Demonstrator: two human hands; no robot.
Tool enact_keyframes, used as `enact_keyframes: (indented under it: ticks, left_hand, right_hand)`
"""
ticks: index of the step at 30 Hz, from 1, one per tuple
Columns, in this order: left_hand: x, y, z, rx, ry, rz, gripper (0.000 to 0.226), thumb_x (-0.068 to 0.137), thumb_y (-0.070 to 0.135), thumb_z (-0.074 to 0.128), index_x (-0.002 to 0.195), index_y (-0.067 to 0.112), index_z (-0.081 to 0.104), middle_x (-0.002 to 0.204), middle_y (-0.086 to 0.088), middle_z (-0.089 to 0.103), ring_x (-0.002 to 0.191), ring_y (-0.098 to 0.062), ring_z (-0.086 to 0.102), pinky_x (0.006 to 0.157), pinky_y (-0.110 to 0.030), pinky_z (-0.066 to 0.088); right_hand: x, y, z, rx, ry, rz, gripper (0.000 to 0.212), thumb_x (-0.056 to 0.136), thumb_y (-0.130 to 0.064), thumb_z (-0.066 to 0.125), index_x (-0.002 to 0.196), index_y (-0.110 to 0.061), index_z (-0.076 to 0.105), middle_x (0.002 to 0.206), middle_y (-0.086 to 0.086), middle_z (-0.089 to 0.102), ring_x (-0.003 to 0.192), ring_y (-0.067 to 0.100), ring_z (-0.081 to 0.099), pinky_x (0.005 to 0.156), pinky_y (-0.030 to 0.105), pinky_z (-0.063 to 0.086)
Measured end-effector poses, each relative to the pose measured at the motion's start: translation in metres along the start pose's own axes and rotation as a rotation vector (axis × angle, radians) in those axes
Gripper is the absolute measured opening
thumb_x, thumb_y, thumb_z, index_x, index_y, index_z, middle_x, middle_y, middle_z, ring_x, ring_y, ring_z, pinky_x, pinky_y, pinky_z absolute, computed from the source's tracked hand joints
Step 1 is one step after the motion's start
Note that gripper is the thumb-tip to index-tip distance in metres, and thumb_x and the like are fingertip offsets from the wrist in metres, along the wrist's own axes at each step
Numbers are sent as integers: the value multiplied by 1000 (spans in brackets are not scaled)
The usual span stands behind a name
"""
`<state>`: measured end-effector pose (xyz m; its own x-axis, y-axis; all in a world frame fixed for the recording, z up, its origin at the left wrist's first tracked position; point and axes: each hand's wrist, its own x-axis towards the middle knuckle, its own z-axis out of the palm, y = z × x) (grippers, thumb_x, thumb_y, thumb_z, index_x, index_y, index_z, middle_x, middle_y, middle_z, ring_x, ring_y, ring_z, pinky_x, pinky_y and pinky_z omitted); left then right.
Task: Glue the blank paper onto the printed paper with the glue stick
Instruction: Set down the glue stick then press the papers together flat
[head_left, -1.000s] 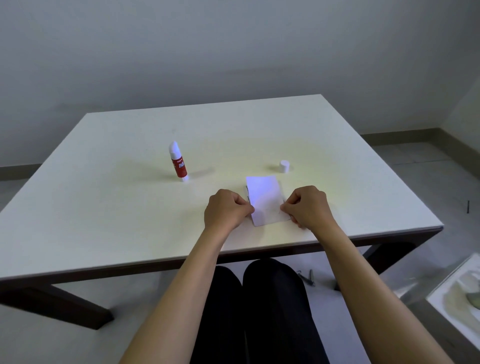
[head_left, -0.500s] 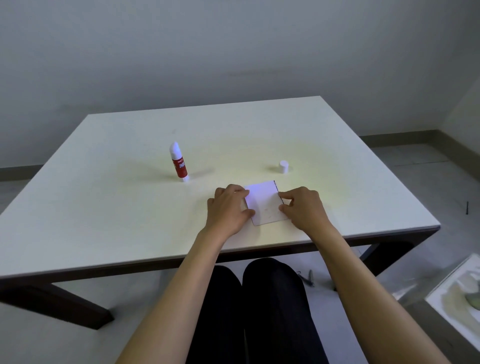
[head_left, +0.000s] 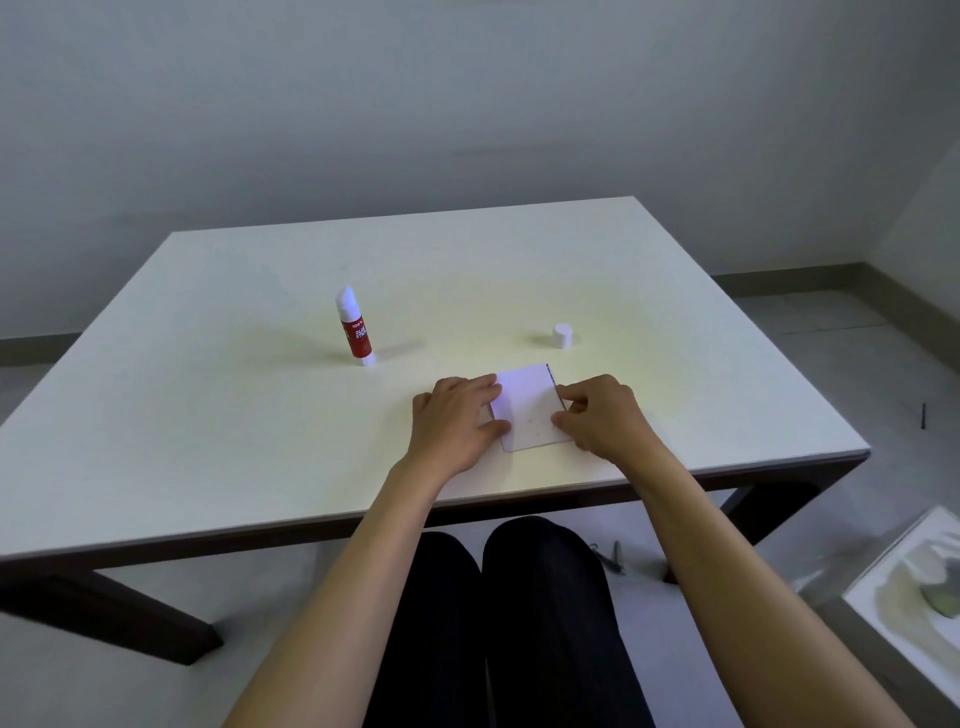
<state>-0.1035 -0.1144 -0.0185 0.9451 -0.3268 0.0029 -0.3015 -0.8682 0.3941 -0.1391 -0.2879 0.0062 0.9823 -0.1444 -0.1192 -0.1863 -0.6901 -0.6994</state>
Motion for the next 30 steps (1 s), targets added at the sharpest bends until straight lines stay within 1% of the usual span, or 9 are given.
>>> enact_keyframes:
  ticks: [3, 7, 13, 16, 18, 24, 26, 28, 30]
  left_hand:
    - [-1, -5, -1, -14, -27, -10, 51, 91, 39, 51, 140, 29, 42, 154, 15, 30, 144, -15, 22, 111, -38, 17]
    - [-4, -17, -10, -11, -46, -13, 50, 93, 35, 51, 141, 26, 41, 155, 13, 29, 147, -12, 19, 114, -39, 18]
    - [-11, -33, -20, -89, -50, 27, 50, 93, 26, 54, 141, 19, 42, 155, 7, 31, 145, -12, 23, 114, -34, 22]
    - [-12, -35, -22, -109, -77, 48, 51, 94, 24, 52, 143, 19, 39, 156, 7, 28, 146, -10, 21, 114, -34, 15]
    - [-12, -36, -22, -133, -96, 59, 51, 95, 23, 51, 143, 19, 38, 157, 8, 26, 146, -9, 19, 116, -36, 9]
    - [-12, -39, -26, -194, -172, 98, 52, 95, 22, 50, 145, 19, 35, 158, 7, 22, 147, -7, 15, 117, -42, -2]
    - [-13, -41, -26, -202, -194, 111, 57, 94, 27, 52, 146, 19, 32, 158, 8, 20, 147, -5, 11, 117, -42, -5]
    - [-15, -42, -25, -197, -207, 125, 63, 92, 33, 55, 147, 20, 29, 159, 9, 17, 147, -5, 8, 118, -43, -8]
    - [-15, -44, -24, -179, -215, 141, 67, 90, 37, 56, 148, 21, 27, 159, 11, 15, 147, -4, 6, 119, -45, -9]
  right_hand:
    - [1, -4, 0, 82, -46, 34, 26, 82, 1, 54, 102, 17, 58, 58, 9, 33, 43, 18, 38, 35, 13, 30]
    - [1, -12, 10, 122, -70, 30, 23, 83, 1, 54, 100, 12, 65, 55, 10, 42, 34, 11, 44, 30, 12, 30]
    - [2, -25, 30, 35, -17, -62, 22, 81, -4, 54, 93, 11, 66, 62, 12, 41, 61, 25, 38, 58, 27, 32]
    - [5, -24, 30, 48, -11, -64, 26, 84, -8, 58, 107, -5, 69, 69, 2, 53, 71, 22, 48, 65, 30, 44]
    - [8, -24, 28, 51, -18, -61, 31, 84, -11, 59, 115, -8, 64, 87, 10, 64, 75, 20, 52, 70, 31, 48]
    - [16, -23, 22, 119, -52, 7, 27, 84, -8, 58, 110, -9, 64, 53, 1, 56, 42, 17, 50, 38, 18, 35]
    - [16, -24, 24, 97, -44, -9, 29, 84, -9, 58, 113, -8, 63, 59, 5, 61, 50, 20, 56, 44, 20, 41]
    - [12, -24, 29, 2, 18, -42, 38, 86, -12, 58, 123, -9, 58, 90, 14, 69, 81, 27, 64, 67, 27, 49]
    - [4, -24, 35, -157, 149, -109, 47, 90, -18, 55, 136, -12, 46, 116, 13, 61, 106, 30, 58, 82, 34, 44]
